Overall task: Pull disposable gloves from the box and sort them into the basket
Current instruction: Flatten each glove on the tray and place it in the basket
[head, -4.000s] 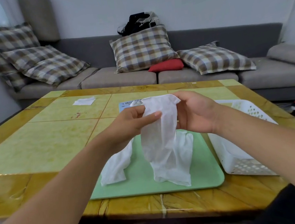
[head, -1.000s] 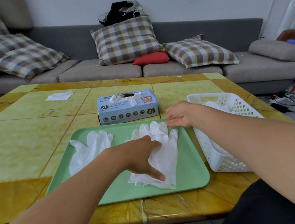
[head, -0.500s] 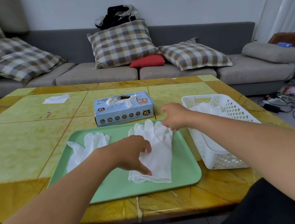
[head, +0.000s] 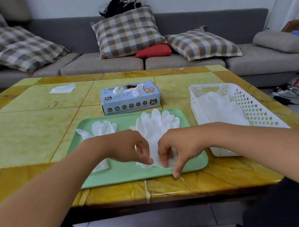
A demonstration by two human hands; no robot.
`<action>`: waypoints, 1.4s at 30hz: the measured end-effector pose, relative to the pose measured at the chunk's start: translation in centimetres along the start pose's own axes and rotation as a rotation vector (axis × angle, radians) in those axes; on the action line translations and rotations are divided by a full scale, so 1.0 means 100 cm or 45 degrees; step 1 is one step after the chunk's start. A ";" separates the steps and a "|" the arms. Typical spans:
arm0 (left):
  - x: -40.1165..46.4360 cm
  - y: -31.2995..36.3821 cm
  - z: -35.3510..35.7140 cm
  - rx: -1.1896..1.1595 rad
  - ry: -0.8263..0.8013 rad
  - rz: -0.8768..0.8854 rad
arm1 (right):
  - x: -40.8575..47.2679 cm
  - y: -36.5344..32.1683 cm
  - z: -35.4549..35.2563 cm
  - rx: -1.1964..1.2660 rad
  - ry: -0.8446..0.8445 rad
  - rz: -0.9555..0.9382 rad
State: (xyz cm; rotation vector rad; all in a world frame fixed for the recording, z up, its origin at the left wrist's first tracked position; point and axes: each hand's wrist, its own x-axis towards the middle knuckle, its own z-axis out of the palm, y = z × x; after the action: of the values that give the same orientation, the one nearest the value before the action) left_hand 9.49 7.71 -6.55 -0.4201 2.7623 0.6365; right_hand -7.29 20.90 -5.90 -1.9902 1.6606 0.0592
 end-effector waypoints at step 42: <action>0.012 0.181 -0.090 -1.502 0.824 0.318 | -0.158 -0.016 -0.080 1.817 1.043 0.060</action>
State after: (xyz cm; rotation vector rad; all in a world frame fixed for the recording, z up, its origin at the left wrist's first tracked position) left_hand 0.45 18.90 7.75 -0.5541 2.6271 2.5694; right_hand -11.98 31.84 7.30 -0.8115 1.3674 -1.6003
